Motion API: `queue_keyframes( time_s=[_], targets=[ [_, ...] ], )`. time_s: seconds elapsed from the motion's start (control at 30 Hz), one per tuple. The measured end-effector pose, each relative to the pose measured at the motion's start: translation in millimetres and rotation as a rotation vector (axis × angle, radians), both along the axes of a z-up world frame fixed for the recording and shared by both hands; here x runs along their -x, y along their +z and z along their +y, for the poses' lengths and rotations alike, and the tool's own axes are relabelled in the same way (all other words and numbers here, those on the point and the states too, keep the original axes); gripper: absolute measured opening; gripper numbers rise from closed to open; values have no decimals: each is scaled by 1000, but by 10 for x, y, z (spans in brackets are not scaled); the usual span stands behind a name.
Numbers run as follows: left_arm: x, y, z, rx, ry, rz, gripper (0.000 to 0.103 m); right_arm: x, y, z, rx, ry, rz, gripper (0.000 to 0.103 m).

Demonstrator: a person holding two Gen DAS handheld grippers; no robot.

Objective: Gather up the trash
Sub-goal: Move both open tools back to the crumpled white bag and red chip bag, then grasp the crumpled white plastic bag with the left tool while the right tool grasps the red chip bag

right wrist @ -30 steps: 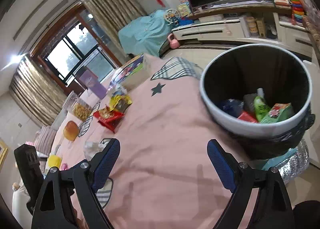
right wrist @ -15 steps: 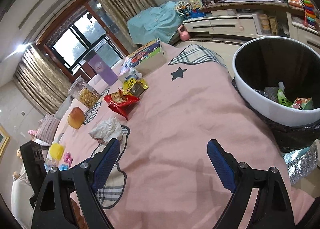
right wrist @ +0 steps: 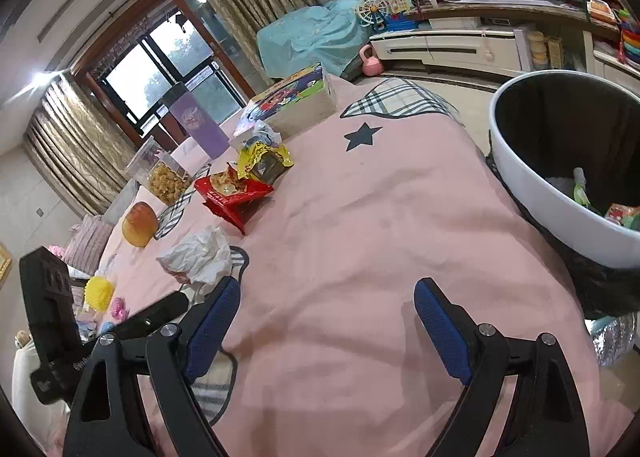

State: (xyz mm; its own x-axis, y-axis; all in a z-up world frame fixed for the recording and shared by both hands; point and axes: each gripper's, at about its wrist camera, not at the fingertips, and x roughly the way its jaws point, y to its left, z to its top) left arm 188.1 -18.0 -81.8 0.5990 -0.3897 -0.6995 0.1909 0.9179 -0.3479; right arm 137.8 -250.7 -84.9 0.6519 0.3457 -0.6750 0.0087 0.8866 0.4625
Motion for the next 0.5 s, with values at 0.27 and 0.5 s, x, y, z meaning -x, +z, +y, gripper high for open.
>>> queue_keyframes(
  time_s=[0.27, 0.5],
  targets=[
    [-219, -110, -113, -16, -48, 16, 37, -176, -74, 21, 3, 14, 3, 90],
    [-127, -76, -7, -33, -37, -13, 30, -350, -102, 155, 0, 45, 6, 90]
  ],
)
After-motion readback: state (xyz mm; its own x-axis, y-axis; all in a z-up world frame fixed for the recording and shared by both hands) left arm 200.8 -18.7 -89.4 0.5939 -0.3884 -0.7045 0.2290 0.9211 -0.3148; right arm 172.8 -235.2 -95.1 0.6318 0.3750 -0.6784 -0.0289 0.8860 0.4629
